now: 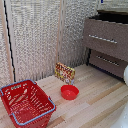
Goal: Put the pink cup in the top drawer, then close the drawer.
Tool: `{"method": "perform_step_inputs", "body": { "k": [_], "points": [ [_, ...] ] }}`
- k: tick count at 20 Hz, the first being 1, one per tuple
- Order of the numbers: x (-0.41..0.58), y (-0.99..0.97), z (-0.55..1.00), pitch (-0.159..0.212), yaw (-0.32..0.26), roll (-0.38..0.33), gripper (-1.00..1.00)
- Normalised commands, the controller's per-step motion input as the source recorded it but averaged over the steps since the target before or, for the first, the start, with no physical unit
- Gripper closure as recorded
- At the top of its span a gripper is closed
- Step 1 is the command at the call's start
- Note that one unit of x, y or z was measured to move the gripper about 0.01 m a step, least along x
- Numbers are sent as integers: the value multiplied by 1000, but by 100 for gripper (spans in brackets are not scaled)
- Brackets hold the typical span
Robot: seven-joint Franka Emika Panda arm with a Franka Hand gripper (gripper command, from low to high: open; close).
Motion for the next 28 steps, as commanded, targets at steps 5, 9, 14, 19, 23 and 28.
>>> {"method": "perform_step_inputs", "body": {
  "k": [5, 9, 14, 19, 23, 28],
  "points": [
    [0, 346, -215, 156, 58, -373, -100],
    [0, 356, -226, 129, 45, -375, -100],
    [-14, 282, -136, 130, 47, -375, -100],
    [-14, 165, -111, 113, 79, -375, -100],
    [0, 14, -192, 105, 156, -375, -100],
    [-5, 0, -222, 109, 176, -364, -100]
  ]
}}
